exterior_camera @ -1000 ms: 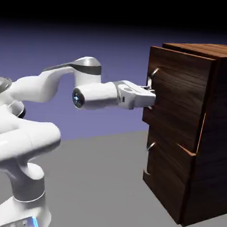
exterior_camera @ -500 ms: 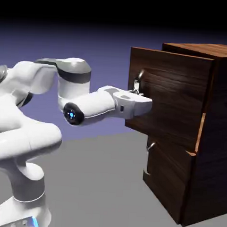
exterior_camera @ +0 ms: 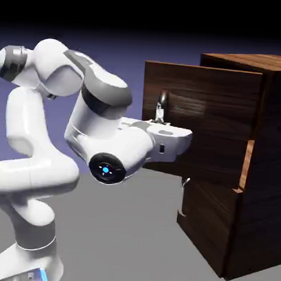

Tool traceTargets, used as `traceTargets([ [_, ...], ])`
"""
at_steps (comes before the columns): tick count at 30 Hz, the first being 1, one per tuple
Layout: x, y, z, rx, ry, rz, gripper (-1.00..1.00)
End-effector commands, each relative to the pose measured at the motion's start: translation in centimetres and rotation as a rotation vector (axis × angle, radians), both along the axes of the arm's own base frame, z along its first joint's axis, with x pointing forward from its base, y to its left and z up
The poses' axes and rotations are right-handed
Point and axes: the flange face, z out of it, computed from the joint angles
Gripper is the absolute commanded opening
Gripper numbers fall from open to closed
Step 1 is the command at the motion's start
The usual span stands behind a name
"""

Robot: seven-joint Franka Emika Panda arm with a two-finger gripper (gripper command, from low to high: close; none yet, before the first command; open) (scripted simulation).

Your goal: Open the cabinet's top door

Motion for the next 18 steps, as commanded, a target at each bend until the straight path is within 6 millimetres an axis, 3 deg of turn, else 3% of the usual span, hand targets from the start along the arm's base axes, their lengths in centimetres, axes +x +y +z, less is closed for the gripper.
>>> traceTargets([
  [1,-0.1,-0.6,0.0,0.000,0.000,0.022,-1.00],
  [10,-0.1,-6.4,0.0,0.000,0.000,0.238,-1.00],
  [18,1.0,-11.8,0.0,0.000,0.000,0.445,-1.00],
])
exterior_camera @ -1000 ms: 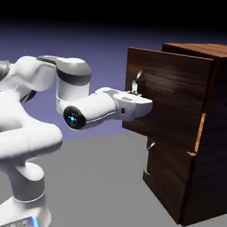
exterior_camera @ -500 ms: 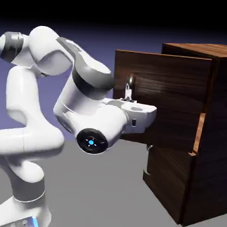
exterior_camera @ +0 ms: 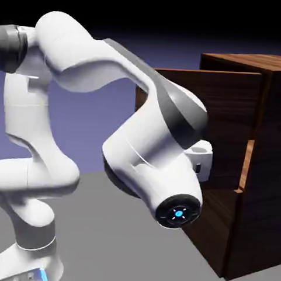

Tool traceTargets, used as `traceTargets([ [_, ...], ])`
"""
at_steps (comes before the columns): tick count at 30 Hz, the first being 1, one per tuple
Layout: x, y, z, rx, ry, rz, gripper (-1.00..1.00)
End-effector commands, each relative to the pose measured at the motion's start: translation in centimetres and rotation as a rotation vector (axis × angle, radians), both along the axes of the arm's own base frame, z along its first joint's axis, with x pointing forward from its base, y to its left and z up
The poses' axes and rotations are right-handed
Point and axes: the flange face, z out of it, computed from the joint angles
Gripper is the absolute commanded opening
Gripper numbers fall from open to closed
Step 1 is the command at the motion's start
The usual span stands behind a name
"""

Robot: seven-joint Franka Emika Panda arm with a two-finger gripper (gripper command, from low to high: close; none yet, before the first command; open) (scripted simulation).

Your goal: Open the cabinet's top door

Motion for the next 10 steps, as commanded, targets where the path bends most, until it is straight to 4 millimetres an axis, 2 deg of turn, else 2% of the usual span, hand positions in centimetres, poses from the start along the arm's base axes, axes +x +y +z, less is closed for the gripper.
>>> traceTargets([
  [1,0.2,-0.7,0.0,0.000,0.000,0.026,-1.00],
  [8,2.1,-4.8,0.0,0.000,0.000,0.195,-1.00],
  [9,2.1,-4.9,0.0,0.000,0.000,0.195,1.00],
  [10,2.1,-4.9,0.0,0.000,0.000,0.195,1.00],
])
